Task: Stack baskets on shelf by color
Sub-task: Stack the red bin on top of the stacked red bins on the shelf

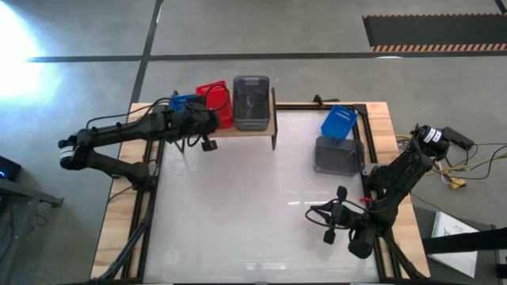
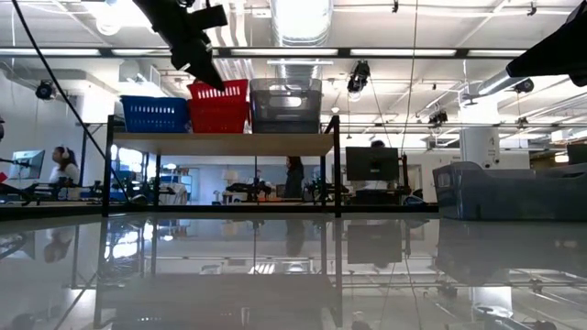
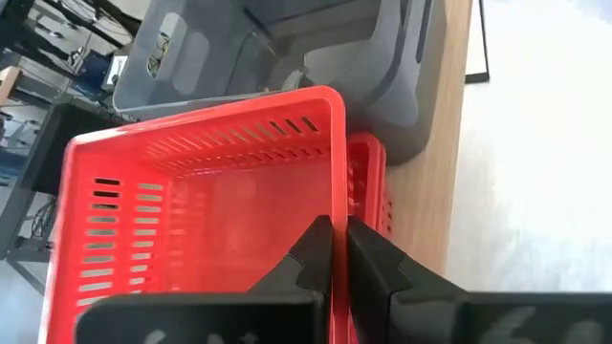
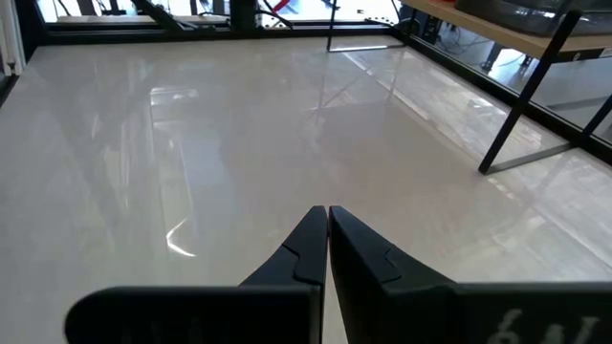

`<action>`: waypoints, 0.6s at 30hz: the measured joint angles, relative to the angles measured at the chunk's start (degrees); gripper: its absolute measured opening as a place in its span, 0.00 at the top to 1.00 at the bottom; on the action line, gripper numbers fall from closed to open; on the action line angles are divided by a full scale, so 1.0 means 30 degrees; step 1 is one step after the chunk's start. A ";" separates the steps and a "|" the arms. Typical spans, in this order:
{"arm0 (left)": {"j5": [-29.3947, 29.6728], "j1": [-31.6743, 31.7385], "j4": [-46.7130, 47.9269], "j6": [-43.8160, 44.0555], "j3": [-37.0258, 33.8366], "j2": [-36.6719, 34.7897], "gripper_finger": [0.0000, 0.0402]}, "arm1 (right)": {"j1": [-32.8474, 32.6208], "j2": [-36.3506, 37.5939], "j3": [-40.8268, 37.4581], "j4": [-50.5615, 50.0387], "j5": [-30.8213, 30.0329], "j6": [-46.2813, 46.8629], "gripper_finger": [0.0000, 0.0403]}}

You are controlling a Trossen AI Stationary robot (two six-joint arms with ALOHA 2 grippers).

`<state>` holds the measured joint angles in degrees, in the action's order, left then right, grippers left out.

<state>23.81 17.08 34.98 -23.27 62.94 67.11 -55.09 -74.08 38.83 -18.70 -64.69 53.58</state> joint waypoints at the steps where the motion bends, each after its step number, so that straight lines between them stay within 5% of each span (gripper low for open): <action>1: 0.0002 0.0043 -0.0001 0.0000 0.0000 0.0001 1.00 | -0.0007 0.0000 -0.0001 0.0000 0.0000 0.0000 0.98; 7: 0.0007 0.0067 0.0255 -0.0677 0.0262 -0.0021 0.98 | 0.0001 0.0000 -0.0001 0.0044 0.0000 0.0000 0.98; 18: 0.0000 0.0060 0.0359 -0.0925 0.0401 -0.0050 0.76 | -0.0001 0.0000 -0.0001 0.0044 0.0000 -0.0007 0.98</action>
<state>23.81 17.26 36.06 -26.04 64.14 66.96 -55.10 -74.08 38.83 -18.57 -64.69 53.56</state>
